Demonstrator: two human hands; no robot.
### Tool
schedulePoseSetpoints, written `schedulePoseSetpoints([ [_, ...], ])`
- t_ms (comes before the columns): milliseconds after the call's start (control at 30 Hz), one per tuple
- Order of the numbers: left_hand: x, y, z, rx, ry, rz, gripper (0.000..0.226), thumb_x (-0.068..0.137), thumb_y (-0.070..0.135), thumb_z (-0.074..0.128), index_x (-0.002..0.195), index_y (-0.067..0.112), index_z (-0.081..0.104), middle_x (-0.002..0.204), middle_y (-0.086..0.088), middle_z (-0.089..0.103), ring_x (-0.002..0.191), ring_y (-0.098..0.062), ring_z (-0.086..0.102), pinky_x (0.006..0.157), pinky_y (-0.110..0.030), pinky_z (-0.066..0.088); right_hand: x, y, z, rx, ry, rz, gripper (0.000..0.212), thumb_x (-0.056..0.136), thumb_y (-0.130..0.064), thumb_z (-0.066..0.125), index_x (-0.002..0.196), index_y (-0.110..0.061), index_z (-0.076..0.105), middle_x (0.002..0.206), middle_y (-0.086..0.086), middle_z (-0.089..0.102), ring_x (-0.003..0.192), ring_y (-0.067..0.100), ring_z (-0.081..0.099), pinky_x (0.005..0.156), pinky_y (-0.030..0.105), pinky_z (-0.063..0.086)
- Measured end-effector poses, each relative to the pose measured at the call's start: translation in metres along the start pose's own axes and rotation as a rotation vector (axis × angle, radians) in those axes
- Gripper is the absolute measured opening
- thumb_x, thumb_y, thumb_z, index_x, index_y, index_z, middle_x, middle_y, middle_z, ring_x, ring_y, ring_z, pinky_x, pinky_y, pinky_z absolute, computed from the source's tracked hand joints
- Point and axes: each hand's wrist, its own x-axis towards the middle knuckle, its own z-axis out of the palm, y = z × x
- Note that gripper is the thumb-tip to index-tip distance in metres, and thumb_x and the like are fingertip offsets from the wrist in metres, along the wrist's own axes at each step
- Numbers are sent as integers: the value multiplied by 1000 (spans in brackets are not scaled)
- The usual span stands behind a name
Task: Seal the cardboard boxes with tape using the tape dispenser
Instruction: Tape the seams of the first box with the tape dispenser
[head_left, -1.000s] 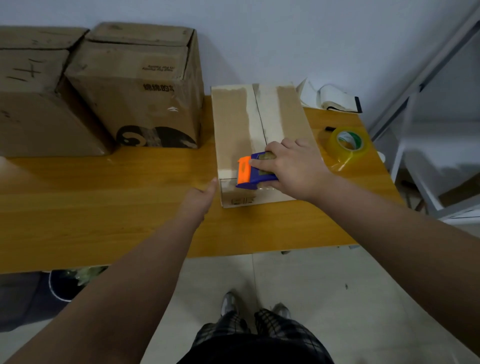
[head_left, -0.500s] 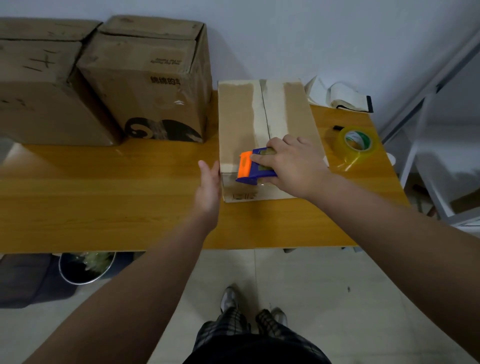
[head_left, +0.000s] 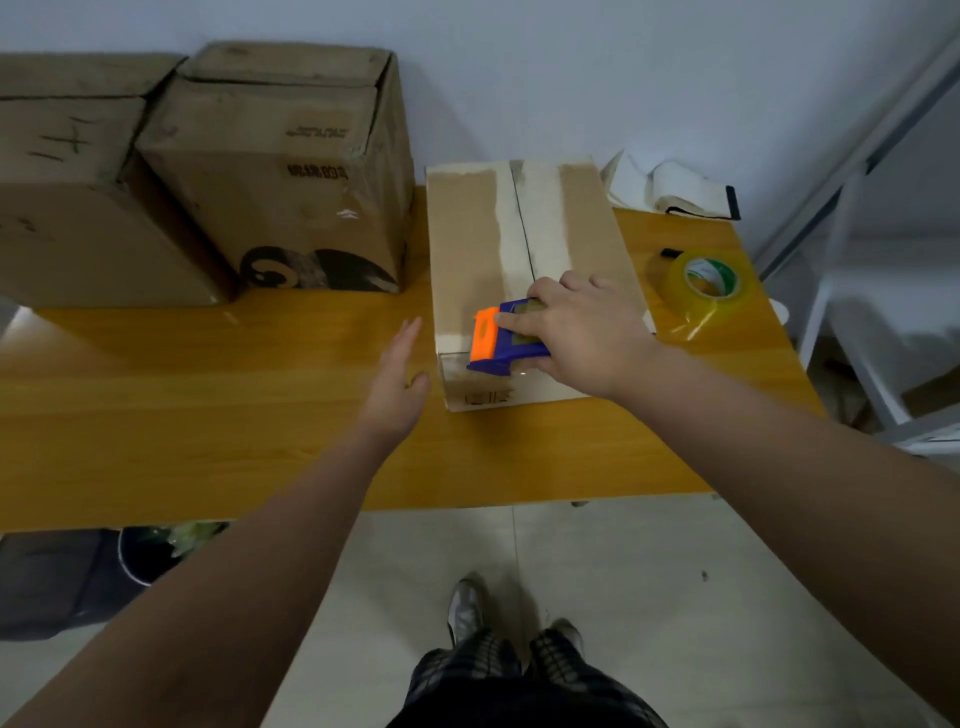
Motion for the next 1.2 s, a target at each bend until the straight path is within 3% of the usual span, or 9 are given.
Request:
schedulePoseSetpoints([
  [100,9,-4,-14,492,-112,370,81,86,8,61,148,36,16,157,10,4,142,-10,7,112,-34,15,4,4,-2,30,-35,-18,54,88,-54,53,139,-39,39,127,5,49,112,28,45,88,40,34],
  [233,23,-5,-15,706,-69,475,81,83,24,68,147,31,19,158,5,5,142,-9,-3,115,-35,2,11,12,-7,76,-90,-51,54,87,-55,54,138,-43,39,127,3,49,109,25,46,86,38,34],
  [533,47,-3,1,760,-57,579,93,72,43,75,146,24,22,157,2,16,143,-13,1,115,-39,1,18,20,-8,115,-131,-78,55,87,-53,55,139,-44,38,129,2,48,108,24,45,85,37,33],
  [667,46,-3,-9,811,-26,683,79,83,47,63,147,23,24,155,2,21,142,-11,4,115,-35,-3,18,21,-7,104,-118,-71,56,86,-54,56,139,-45,38,130,1,48,109,24,45,87,39,36],
  [733,40,-3,-10,734,-16,742,65,88,37,61,143,18,33,150,-3,31,141,-14,14,115,-34,4,18,20,-6,107,-107,-58,56,86,-53,56,139,-44,38,130,2,48,109,24,45,86,38,35],
  [833,30,-3,-8,611,36,818,43,86,15,67,127,7,56,134,-13,52,129,-29,44,110,-44,26,17,19,-3,115,-88,-50,55,86,-52,56,138,-43,40,131,3,49,109,25,45,85,37,34],
  [900,27,-1,-7,580,59,815,33,86,11,65,119,5,62,128,-15,57,123,-32,50,107,-46,31,16,18,-1,114,-81,-34,55,86,-53,56,138,-43,40,132,3,49,109,25,45,86,37,33],
  [1067,29,0,-16,607,4,849,35,92,25,55,121,6,61,130,-14,56,124,-31,49,107,-46,29,16,16,-2,117,-76,-24,54,87,-53,55,137,-44,41,132,3,49,109,26,46,88,39,34],
  [1200,23,-3,-17,747,-91,751,58,89,28,60,141,15,38,148,-6,37,138,-20,28,112,-38,19,16,16,-1,94,-89,-34,56,86,-54,54,139,-44,37,132,3,47,108,26,46,89,39,34],
])
